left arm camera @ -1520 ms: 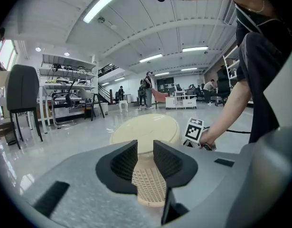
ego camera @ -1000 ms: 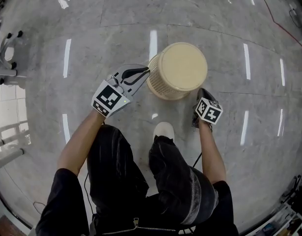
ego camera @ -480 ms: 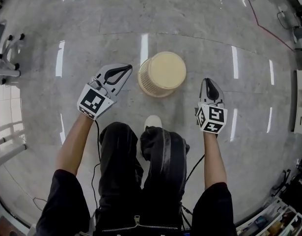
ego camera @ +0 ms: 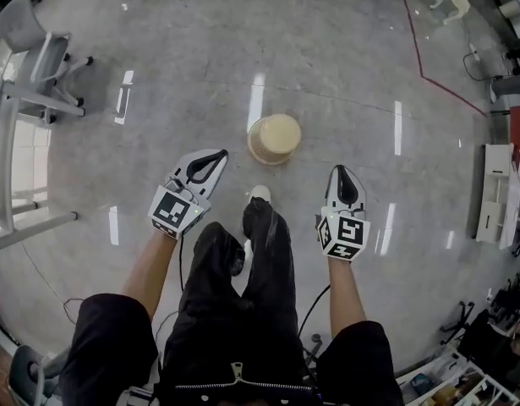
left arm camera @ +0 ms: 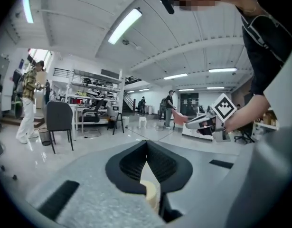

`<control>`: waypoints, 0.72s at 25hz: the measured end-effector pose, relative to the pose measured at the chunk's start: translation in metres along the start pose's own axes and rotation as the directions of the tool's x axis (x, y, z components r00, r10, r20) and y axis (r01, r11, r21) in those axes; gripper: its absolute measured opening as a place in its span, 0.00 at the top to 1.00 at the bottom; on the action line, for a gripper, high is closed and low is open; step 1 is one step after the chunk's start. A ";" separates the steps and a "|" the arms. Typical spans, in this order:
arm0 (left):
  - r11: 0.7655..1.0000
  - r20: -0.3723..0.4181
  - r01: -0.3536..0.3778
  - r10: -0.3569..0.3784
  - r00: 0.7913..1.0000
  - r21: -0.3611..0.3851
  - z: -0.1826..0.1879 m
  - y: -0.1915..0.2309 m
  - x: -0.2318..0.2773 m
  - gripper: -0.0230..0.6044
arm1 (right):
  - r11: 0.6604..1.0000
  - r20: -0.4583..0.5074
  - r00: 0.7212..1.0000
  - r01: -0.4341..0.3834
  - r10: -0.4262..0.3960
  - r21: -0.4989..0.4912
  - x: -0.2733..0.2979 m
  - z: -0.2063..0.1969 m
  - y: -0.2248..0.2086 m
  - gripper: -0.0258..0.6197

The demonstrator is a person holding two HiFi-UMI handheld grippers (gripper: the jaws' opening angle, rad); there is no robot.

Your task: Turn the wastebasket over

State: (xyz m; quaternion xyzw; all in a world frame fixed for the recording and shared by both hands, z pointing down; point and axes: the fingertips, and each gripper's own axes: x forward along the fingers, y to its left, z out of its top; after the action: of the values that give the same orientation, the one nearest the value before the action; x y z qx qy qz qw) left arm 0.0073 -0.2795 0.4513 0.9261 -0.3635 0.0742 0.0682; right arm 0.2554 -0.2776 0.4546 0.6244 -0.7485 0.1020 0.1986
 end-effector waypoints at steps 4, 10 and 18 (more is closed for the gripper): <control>0.997 -0.001 -0.050 0.050 0.999 -0.066 0.077 -0.034 -0.069 0.95 | 0.998 -0.013 0.998 -0.056 0.056 0.030 -0.092 0.069 0.042 0.93; 0.997 0.001 -0.064 0.064 0.998 -0.049 0.148 -0.101 -0.136 0.95 | 0.994 -0.012 0.997 -0.075 0.076 0.081 -0.203 0.106 0.080 0.93; 0.996 0.023 -0.076 0.077 0.997 -0.039 0.170 -0.184 -0.192 0.95 | 0.993 0.039 0.996 -0.079 0.076 0.092 -0.305 0.108 0.105 0.93</control>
State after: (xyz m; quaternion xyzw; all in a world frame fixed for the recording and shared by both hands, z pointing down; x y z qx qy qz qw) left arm 0.0092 -0.0491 0.2352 0.9110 -0.4006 0.0585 0.0788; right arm 0.1777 -0.0267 0.2381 0.6051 -0.7700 0.1334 0.1518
